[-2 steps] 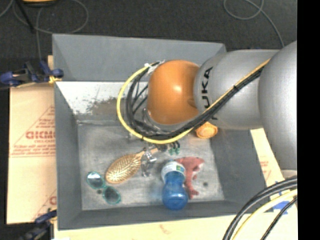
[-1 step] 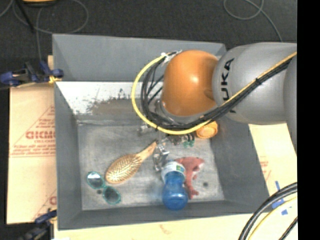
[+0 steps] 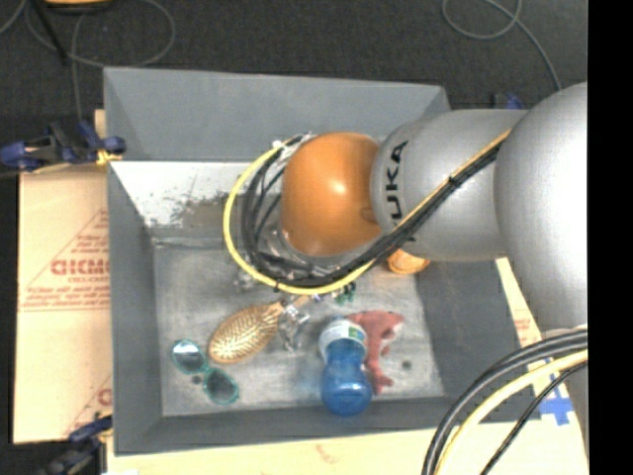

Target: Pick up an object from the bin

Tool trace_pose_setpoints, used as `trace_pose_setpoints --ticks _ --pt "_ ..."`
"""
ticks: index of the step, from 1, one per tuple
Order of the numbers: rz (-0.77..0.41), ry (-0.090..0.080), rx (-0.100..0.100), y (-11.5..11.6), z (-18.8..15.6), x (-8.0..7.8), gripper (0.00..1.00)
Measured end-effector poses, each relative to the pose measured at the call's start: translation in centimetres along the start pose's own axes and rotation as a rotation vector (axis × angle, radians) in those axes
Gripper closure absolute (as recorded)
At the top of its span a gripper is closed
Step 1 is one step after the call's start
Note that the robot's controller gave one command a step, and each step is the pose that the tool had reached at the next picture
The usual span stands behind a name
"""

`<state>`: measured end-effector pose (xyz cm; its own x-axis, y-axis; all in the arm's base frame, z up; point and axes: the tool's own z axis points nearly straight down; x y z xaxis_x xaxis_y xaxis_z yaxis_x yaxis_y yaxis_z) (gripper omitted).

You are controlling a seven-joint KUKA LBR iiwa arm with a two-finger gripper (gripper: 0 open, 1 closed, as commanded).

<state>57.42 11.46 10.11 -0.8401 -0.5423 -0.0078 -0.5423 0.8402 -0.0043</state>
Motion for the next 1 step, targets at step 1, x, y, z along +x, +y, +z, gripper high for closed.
trace_pose_setpoints --ticks 1 --pt "-0.034 -0.003 -0.006 0.12 2.7 -0.04 1.0"
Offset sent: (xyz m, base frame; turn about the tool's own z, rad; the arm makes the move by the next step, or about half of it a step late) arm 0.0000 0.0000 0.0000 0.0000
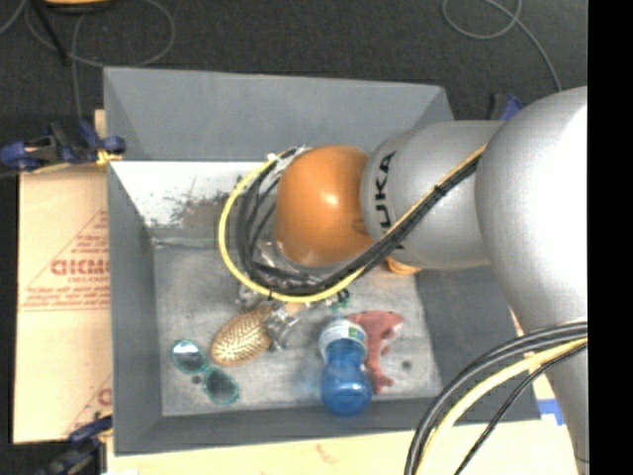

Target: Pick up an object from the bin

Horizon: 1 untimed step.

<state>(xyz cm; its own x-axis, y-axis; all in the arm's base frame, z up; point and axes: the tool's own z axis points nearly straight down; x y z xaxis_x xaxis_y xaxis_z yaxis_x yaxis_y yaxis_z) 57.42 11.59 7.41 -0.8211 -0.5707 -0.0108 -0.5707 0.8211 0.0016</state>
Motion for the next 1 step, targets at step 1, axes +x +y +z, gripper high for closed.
trace_pose_setpoints --ticks 1 --pt "0.0 0.0 0.0 0.0 0.0 0.0 1.0"
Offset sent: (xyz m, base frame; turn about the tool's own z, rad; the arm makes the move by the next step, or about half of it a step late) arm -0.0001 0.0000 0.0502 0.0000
